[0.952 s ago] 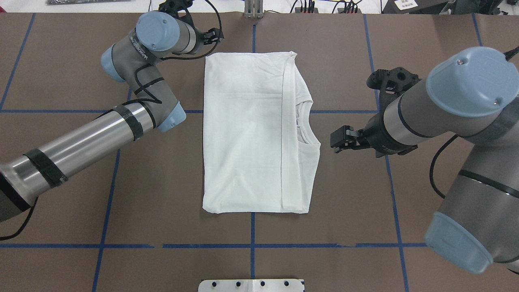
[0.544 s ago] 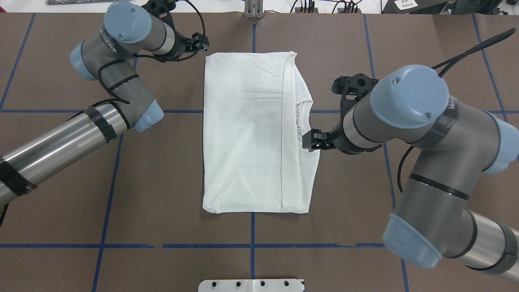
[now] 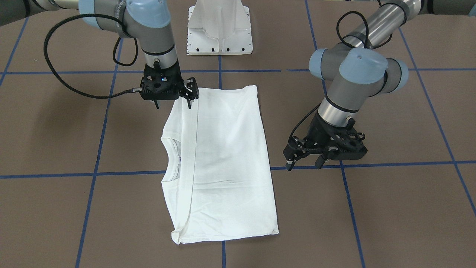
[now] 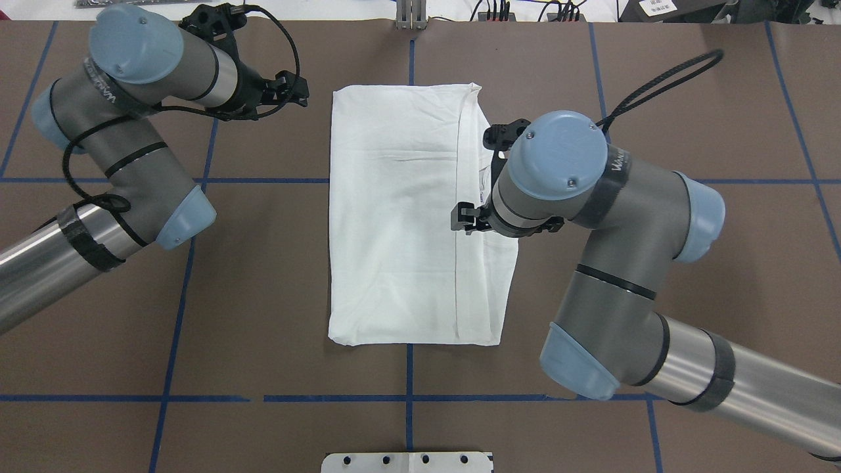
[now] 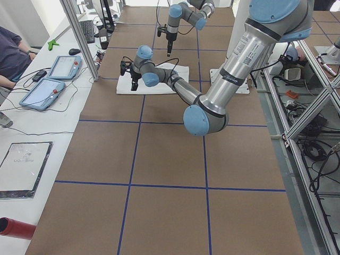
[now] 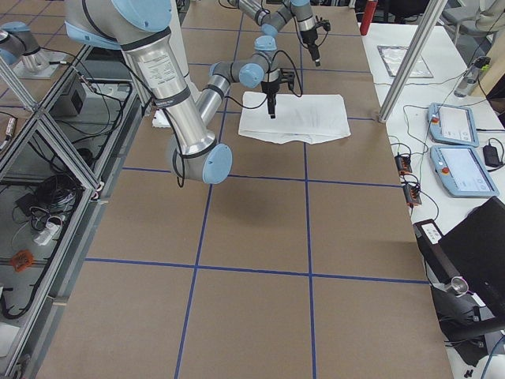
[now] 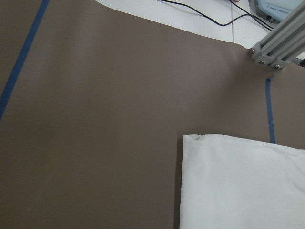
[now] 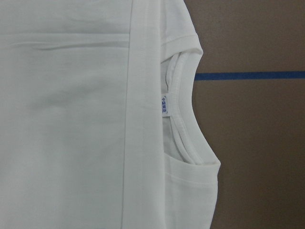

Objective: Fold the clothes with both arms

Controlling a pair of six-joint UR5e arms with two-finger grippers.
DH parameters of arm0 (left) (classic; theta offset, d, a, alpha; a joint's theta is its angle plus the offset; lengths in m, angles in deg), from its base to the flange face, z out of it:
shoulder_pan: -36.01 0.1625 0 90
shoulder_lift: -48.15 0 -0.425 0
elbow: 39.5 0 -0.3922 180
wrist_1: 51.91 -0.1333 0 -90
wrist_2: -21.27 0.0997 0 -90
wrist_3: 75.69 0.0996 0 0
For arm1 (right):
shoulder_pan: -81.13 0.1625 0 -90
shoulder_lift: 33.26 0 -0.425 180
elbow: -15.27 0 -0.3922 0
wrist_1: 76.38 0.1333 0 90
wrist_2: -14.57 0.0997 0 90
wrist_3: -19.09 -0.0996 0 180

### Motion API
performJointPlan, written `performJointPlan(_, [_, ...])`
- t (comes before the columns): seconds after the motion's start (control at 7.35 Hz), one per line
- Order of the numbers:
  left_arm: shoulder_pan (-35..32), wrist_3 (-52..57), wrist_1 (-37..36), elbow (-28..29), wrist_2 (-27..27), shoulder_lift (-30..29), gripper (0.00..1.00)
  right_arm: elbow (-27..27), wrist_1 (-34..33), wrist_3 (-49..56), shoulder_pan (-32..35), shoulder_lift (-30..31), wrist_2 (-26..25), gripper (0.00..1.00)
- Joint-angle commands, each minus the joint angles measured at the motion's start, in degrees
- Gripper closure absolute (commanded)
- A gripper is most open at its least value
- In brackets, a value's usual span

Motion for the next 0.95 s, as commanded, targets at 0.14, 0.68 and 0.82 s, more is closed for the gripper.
performJointPlan(0.14, [0.64,0.0,-5.36,-15.13,-4.03,8.21,0.0,-16.2,11.07,0.29,-0.05,-4.99,-1.08,0.0])
performJointPlan(0.68, [1.96,-0.61,-5.19,-14.36,-4.13,8.32,0.0,-21.33,10.66,0.47,-0.22,-7.2,-1.17,0.0])
performJointPlan(0.82, [1.96,-0.61,-5.19,-14.27,-4.22,8.32,0.0,-21.68,9.18,1.08,-0.31,-7.46,-1.17,0.0])
